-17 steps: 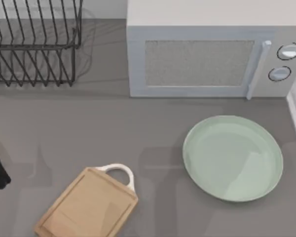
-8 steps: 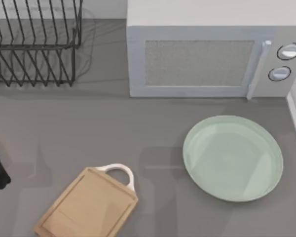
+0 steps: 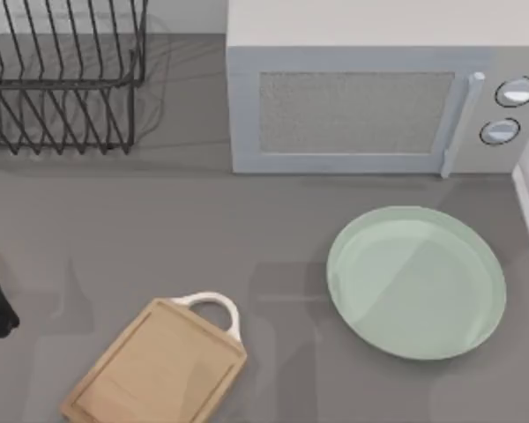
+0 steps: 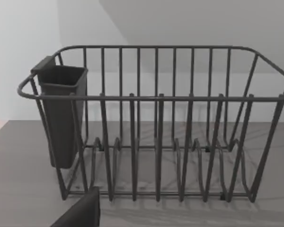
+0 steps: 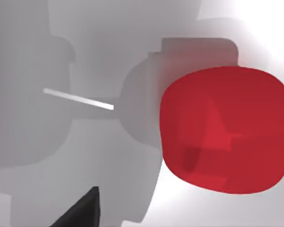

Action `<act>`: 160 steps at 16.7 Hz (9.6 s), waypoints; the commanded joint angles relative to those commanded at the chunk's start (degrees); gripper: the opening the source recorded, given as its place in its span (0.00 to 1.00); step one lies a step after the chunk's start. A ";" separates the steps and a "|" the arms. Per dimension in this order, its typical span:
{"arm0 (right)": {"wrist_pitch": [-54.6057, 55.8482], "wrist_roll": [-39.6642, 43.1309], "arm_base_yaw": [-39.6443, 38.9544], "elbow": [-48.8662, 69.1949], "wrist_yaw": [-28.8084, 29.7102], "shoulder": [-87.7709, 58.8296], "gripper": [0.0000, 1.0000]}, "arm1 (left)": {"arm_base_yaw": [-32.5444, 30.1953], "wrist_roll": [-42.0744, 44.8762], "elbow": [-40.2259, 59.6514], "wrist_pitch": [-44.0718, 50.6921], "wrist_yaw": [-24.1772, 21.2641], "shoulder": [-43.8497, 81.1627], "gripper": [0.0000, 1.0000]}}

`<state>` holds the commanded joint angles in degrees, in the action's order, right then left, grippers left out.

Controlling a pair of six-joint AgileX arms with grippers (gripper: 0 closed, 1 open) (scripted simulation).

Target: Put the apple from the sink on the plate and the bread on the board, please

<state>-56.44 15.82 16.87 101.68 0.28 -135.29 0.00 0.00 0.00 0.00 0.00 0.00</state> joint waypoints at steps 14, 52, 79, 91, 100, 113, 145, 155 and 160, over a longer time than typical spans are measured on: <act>16.17 -0.10 0.16 -7.14 0.10 -8.97 0.77 | 0.00 0.00 0.00 0.00 0.00 0.00 1.00; -4.26 -2.36 -2.24 1.79 -0.62 8.16 0.00 | 0.00 0.00 0.00 0.00 0.00 0.00 1.00; -15.31 -44.33 -44.50 -10.35 -0.23 25.71 0.00 | 0.00 0.00 0.00 0.00 0.00 0.00 1.00; -15.31 -44.33 -44.50 -10.35 -0.23 25.71 0.75 | 0.00 0.00 0.00 0.00 0.00 0.00 1.00; -15.31 -44.33 -44.50 -10.35 -0.23 25.71 1.00 | 0.00 0.00 0.00 0.00 0.00 0.00 1.00; 1.40 -37.60 -38.21 -31.95 -0.30 50.88 1.00 | 0.00 0.00 0.00 0.00 0.00 0.00 1.00; 56.45 -15.82 -16.87 -101.68 -0.28 135.28 1.00 | 2.84 15.85 18.19 13.92 0.09 21.83 1.00; 56.45 -15.82 -16.87 -101.68 -0.28 135.28 1.00 | 8.66 49.66 55.33 45.72 0.00 80.06 1.00; 56.45 -15.82 -16.87 -101.68 -0.28 135.28 1.00 | 10.79 61.97 69.84 56.31 0.01 98.83 1.00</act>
<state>0.00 0.00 0.00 0.00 0.00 0.00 10.79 61.97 69.84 56.31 0.01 98.83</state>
